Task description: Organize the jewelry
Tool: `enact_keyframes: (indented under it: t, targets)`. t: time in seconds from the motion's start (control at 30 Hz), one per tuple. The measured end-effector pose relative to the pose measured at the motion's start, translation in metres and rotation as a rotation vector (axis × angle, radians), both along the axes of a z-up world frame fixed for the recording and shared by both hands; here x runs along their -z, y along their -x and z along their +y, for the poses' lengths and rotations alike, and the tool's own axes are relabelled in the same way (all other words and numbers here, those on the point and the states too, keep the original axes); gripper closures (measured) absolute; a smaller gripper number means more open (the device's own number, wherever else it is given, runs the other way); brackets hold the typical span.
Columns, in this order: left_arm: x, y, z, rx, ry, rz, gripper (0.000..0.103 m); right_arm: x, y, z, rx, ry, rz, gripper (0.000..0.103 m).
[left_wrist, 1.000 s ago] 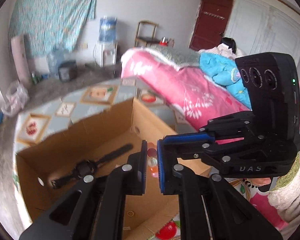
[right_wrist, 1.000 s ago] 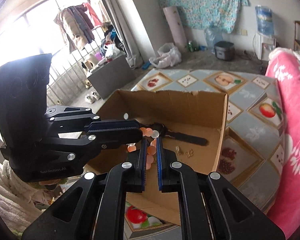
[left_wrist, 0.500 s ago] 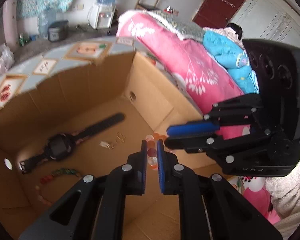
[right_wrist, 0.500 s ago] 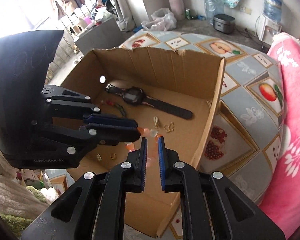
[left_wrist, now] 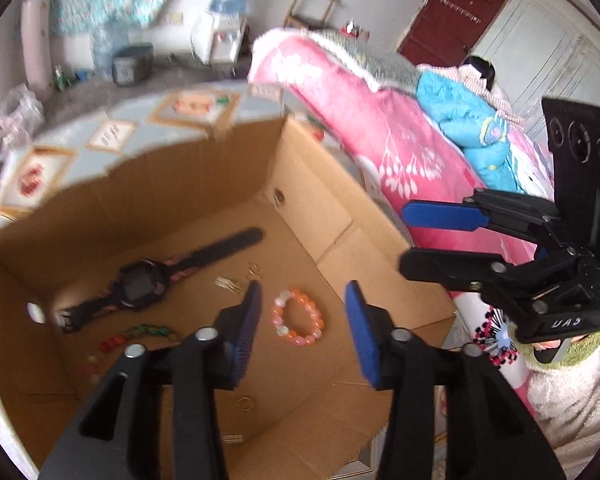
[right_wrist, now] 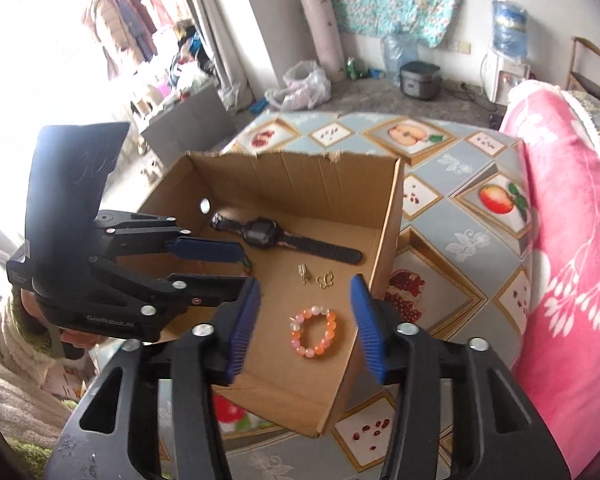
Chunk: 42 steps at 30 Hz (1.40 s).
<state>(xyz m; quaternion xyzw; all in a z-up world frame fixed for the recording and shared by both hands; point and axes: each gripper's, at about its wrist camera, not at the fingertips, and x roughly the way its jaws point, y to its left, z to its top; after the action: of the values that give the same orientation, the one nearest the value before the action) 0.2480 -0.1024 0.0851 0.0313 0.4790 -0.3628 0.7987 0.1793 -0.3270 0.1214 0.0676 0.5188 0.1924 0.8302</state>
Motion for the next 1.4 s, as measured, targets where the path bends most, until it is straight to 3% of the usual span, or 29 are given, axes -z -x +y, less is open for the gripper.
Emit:
enact_keyframes:
  t: [0.13, 0.23, 0.3, 0.37, 0.5, 0.63, 0.83, 1.4]
  targets:
    - [-0.021, 0.020, 0.031, -0.076, 0.003, -0.093, 0.038, -0.004, 0.014, -0.015, 0.107, -0.062, -0.034, 0.038]
    - [-0.034, 0.036, 0.076, -0.193, 0.026, -0.154, 0.023, 0.005, 0.021, -0.029, 0.202, -0.116, -0.021, 0.033]
    - [-0.036, 0.044, 0.111, -0.306, 0.021, -0.180, 0.019, 0.020, 0.025, -0.038, 0.271, -0.128, 0.012, 0.033]
    - [-0.028, 0.047, 0.142, -0.382, 0.038, -0.149, 0.017, 0.035, 0.026, -0.041, 0.301, -0.161, 0.055, 0.033]
    - [0.009, 0.041, 0.186, -0.498, 0.131, 0.060, 0.017, 0.052, 0.030, -0.039, 0.281, -0.204, 0.109, 0.033]
    - [0.039, 0.042, 0.195, -0.492, 0.279, 0.234, 0.017, 0.056, 0.032, -0.029, 0.226, -0.281, 0.140, 0.033]
    - [0.037, 0.057, 0.186, -0.517, 0.252, 0.184, 0.017, 0.054, 0.033, -0.013, 0.211, -0.206, 0.130, 0.032]
    - [0.034, 0.100, 0.184, -0.474, 0.245, 0.223, 0.017, 0.051, 0.059, -0.015, 0.226, -0.166, 0.127, 0.032]
